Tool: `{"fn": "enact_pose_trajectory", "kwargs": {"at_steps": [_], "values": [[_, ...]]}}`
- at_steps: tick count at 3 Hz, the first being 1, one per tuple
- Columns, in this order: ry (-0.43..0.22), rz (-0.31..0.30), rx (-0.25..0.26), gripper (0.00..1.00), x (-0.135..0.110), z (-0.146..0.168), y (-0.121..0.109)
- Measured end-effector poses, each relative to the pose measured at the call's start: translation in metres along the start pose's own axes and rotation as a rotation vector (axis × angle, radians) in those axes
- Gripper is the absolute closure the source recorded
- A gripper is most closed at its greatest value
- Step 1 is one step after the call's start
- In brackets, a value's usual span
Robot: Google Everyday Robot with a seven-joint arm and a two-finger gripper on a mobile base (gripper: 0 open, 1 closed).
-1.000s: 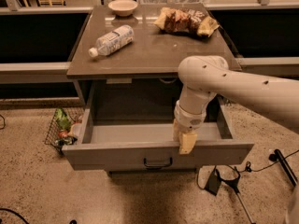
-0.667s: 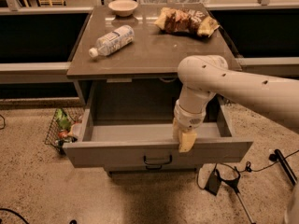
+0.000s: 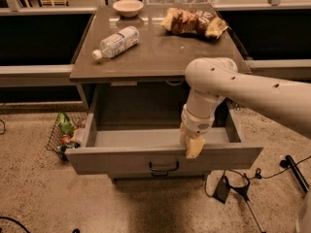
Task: Open top drawer
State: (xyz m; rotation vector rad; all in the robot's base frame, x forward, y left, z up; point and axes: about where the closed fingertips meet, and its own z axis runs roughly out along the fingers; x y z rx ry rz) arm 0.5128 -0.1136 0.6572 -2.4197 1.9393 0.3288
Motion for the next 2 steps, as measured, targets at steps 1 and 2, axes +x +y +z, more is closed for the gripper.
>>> {"fn": "enact_pose_trajectory", "kwargs": {"at_steps": [1,2], "values": [[0.002,-0.003,0.003,0.16,0.0,-0.001,0.0],[0.047,-0.007,0.04,0.0,-0.003,-0.02,0.002]]}}
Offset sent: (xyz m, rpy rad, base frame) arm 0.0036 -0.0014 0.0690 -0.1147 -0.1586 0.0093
